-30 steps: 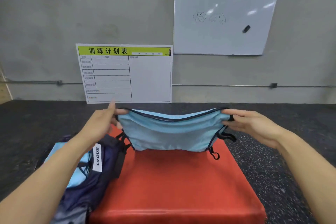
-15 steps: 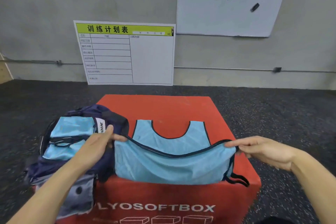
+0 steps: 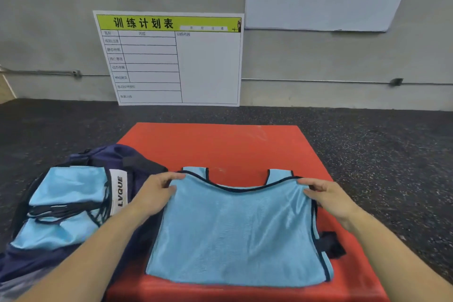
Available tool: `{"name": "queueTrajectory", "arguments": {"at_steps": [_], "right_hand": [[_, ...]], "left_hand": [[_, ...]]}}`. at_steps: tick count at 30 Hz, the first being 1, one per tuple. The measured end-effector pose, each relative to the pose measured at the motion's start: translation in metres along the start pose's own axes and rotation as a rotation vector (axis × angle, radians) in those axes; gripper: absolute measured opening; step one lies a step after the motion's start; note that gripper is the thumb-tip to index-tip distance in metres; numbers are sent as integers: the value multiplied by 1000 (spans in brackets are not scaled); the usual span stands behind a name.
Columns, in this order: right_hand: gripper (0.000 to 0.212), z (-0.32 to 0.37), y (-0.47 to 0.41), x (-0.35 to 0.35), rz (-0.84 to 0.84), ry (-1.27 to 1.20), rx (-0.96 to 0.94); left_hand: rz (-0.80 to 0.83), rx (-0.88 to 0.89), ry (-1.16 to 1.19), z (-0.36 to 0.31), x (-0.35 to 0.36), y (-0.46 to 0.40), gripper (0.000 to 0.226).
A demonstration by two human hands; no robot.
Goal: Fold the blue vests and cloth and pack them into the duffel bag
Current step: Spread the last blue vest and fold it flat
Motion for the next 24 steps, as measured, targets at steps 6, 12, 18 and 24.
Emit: {"name": "queueTrajectory", "arguments": {"at_steps": [6,12,18,24], "right_hand": [[32,-60,-47,12,-54,167,37],[34,-63,-77,10,-120,325,-41],[33,-59,-96,12,-109,424,-19],[33,-60,-106,16,-158,525,-31]], "left_hand": [[-37,-140,-104,51,46,-37,47],[-106,-152,-150,57,58,-58,51],[-101,-82,-289,51,59,-74,50],[-107,-20,-380,55,61,-88,49]]}}
Point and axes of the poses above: each hand's wrist, its own y-axis away from the middle knuckle, its own x-axis out of the palm, z = x × y, the point moved 2 cm from there along -y, towards the middle knuckle, and after that the axes turned 9 degrees about -y, right-handed, at the moved point
